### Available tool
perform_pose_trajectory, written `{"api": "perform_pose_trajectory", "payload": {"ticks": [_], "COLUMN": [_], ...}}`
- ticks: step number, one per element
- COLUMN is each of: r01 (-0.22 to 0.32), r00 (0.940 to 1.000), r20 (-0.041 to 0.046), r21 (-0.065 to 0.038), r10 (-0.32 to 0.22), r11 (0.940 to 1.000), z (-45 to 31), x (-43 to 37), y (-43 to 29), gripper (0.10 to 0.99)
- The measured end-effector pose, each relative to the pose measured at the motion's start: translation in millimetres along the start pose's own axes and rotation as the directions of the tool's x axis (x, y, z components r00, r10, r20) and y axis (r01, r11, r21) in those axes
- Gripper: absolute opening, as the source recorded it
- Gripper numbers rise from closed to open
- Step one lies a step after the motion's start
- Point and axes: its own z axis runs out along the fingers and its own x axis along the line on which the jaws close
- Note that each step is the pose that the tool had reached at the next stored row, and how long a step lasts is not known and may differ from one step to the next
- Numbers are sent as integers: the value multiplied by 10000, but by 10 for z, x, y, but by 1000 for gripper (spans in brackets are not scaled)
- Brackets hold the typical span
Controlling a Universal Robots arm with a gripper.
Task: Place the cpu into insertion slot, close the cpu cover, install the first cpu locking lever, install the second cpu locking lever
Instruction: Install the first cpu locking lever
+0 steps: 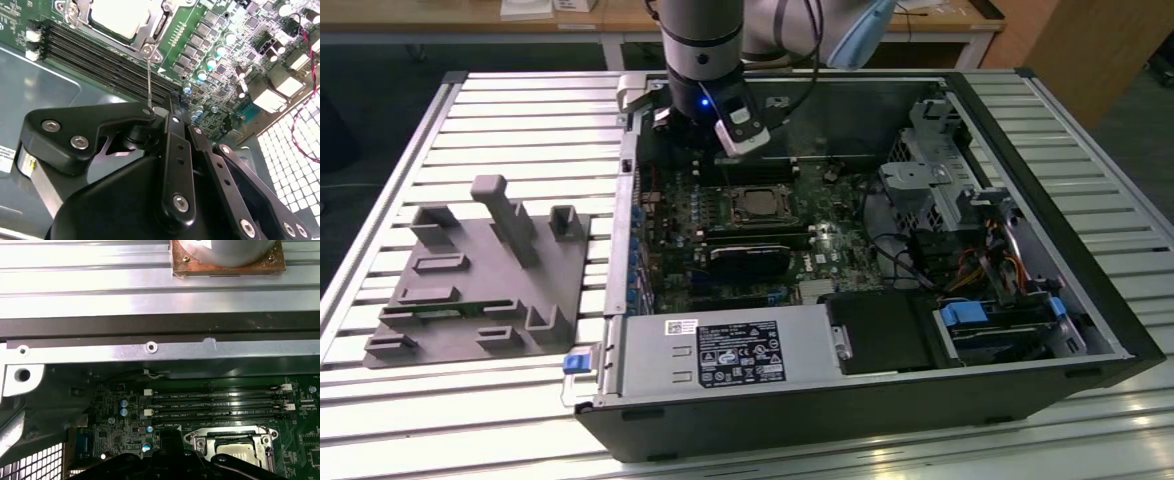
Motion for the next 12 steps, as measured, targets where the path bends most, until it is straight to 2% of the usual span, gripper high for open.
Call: {"api": "perform_pose_trajectory", "payload": {"ticks": [6,12], "r01": [-1,-3], "r00": [10000,10000], "r20": [0,-3], "r21": [0,1], "r10": [1,3], "r11": [10000,10000], "z": [3,10], "x": [-112,-331], "y": [7,20], "gripper": [106,106]}}
